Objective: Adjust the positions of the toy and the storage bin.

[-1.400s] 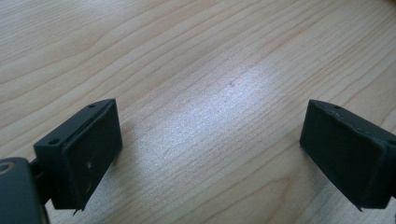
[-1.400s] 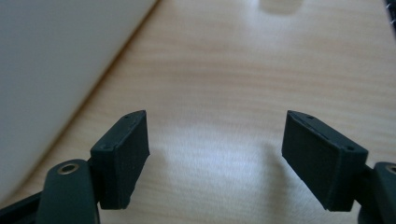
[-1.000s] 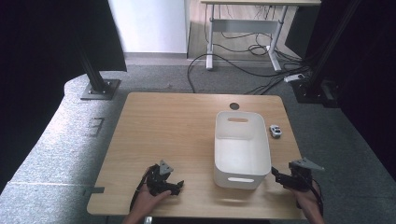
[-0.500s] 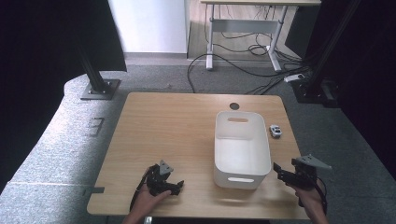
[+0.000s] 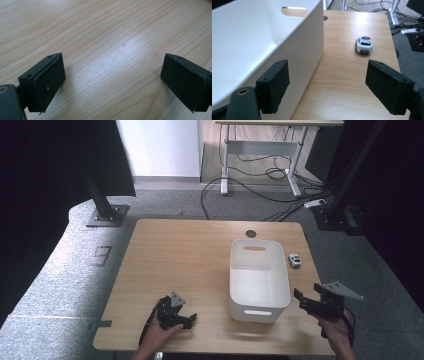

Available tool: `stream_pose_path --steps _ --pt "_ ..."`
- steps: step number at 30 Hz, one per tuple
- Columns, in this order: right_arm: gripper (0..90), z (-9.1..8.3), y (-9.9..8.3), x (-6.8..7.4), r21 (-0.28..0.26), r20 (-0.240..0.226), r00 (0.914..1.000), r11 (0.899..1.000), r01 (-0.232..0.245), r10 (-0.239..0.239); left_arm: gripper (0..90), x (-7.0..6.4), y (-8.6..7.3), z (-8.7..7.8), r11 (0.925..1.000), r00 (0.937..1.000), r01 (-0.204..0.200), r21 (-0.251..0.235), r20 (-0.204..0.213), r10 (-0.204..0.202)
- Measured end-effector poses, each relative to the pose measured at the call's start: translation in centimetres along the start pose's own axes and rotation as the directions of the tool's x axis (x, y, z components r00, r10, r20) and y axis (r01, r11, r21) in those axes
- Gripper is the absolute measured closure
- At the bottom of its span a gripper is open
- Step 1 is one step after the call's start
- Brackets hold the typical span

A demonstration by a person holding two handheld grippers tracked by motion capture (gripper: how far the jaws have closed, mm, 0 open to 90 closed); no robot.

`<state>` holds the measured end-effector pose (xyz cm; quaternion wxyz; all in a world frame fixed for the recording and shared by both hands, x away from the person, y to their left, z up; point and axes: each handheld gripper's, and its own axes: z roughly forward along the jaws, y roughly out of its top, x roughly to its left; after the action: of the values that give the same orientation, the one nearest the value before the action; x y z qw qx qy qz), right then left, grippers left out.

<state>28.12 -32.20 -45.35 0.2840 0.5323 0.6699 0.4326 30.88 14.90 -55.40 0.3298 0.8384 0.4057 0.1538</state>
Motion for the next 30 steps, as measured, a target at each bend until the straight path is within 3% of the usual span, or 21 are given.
stream_pose_path --steps 11,20,30 --pt "19.0 -1.2 1.2 1.0 -0.045 -0.023 0.9996 0.999 0.017 -0.018 5.7 0.0 0.0 0.0 1.0000 1.0000 0.000 0.000 0.000 0.000" --pt "18.9 -1.3 2.0 1.7 -0.061 -0.035 0.9987 0.997 0.036 -0.038 5.7 0.0 0.0 0.0 1.0000 1.0000 0.001 0.000 -0.001 -0.001" --pt "18.9 0.8 2.6 2.6 -0.046 -0.059 0.9972 0.998 0.043 -0.046 5.7 0.0 0.0 0.0 1.0000 1.0000 0.001 0.000 -0.001 -0.001"
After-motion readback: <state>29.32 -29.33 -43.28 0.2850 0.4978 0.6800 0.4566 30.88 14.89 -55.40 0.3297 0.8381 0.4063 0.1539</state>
